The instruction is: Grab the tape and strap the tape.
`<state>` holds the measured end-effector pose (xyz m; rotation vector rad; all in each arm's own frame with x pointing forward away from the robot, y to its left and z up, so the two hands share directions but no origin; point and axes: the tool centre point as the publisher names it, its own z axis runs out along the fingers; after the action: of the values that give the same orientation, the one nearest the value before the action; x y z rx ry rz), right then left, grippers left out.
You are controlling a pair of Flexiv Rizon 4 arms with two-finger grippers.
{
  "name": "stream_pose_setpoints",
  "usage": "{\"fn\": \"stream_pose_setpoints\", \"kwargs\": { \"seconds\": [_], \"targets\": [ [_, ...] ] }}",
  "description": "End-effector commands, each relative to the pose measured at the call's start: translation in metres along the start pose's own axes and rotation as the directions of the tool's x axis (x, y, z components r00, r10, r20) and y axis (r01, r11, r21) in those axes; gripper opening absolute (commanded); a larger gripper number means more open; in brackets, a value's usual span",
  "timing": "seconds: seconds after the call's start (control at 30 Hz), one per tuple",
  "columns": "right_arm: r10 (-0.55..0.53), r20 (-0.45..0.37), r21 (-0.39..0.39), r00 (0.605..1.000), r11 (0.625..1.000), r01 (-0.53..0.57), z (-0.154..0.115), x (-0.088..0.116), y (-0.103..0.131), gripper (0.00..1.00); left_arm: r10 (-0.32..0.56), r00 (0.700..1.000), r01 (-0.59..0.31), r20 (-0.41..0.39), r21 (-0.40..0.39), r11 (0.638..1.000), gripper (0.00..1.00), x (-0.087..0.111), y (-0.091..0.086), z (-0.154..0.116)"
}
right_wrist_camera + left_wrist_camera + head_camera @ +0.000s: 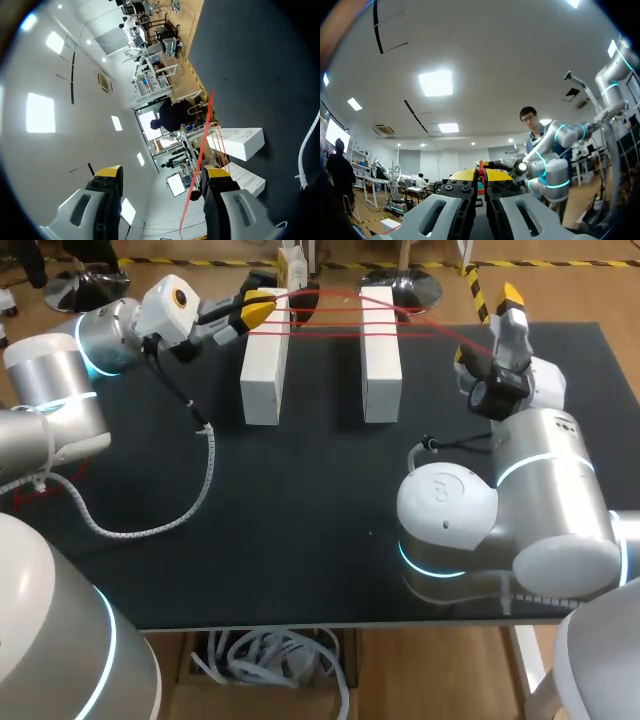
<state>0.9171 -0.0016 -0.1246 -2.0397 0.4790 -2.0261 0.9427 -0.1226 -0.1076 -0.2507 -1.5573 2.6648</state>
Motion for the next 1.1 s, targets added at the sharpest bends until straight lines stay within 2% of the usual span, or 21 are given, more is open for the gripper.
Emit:
{"fn": "stream_pose_setpoints", "kwargs": {
  "seconds": [0.03, 0.73, 0.83, 0.97, 1.1],
  "targets": [
    [-0.003, 0.008, -0.008, 1.000, 1.000, 0.003, -0.002, 0.003, -0.002, 0.65, 0.000, 1.000, 0.000, -0.002, 0.001, 1.000, 0.00, -0.001, 0.001, 0.000],
    [0.019, 0.019, -0.042, 1.000, 0.999, -0.018, -0.007, 0.004, 0.001, 0.51, 0.000, 1.000, 0.000, -0.002, 0.001, 1.000, 0.00, -0.001, 0.001, 0.000],
    [0.019, 0.021, -0.041, 1.000, 0.999, -0.018, -0.008, 0.004, 0.001, 0.52, 0.000, 1.000, 0.000, -0.002, 0.001, 1.000, 0.00, -0.001, 0.001, 0.000],
    [0.023, 0.025, -0.039, 0.999, 0.999, -0.022, -0.010, 0.004, -0.001, 0.59, 0.000, 1.000, 0.000, -0.002, 0.001, 1.000, 0.00, -0.001, 0.001, 0.000],
    [0.026, 0.029, -0.038, 0.999, 0.999, -0.025, -0.012, 0.003, -0.001, 0.53, 0.000, 1.000, 0.000, -0.002, 0.001, 1.000, 0.00, -0.001, 0.001, 0.000]
  ]
}}
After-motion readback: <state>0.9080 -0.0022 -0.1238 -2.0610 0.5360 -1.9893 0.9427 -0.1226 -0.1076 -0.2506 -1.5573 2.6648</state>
